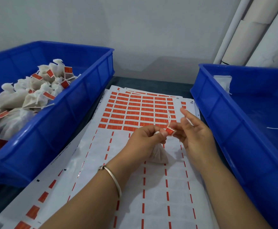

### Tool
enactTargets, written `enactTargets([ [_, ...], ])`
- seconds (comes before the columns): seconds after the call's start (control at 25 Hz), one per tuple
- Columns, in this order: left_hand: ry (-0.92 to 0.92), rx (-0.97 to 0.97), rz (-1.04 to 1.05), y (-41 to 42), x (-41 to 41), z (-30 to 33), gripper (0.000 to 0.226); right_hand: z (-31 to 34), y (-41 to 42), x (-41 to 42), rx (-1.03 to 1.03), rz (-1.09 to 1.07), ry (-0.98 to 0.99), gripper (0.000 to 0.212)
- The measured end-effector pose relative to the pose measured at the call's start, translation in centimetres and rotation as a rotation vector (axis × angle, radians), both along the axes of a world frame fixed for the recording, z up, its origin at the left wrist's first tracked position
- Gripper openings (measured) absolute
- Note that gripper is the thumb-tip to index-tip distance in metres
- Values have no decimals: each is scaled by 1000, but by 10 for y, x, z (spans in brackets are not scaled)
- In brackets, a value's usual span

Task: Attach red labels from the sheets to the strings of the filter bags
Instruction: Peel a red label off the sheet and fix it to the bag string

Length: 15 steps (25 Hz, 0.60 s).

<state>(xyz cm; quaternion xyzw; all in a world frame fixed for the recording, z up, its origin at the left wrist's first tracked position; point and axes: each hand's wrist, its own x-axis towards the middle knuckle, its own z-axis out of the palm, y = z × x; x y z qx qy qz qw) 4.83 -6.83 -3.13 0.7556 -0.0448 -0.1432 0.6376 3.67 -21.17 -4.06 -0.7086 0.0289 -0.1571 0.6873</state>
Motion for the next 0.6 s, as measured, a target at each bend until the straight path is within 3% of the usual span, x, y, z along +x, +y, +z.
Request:
enactTargets([
  [0.16, -29, 82, 20, -2, -4, 14, 17, -7, 0, 0, 25, -15, 7, 35],
  [0.36, -139, 68, 137, 28, -5, 63, 9, -19, -1, 4, -108, 6, 113, 59],
  [0.6, -556, 146, 378, 105, -12, 125, 7, -24, 2, 2, -198, -4, 172, 46],
])
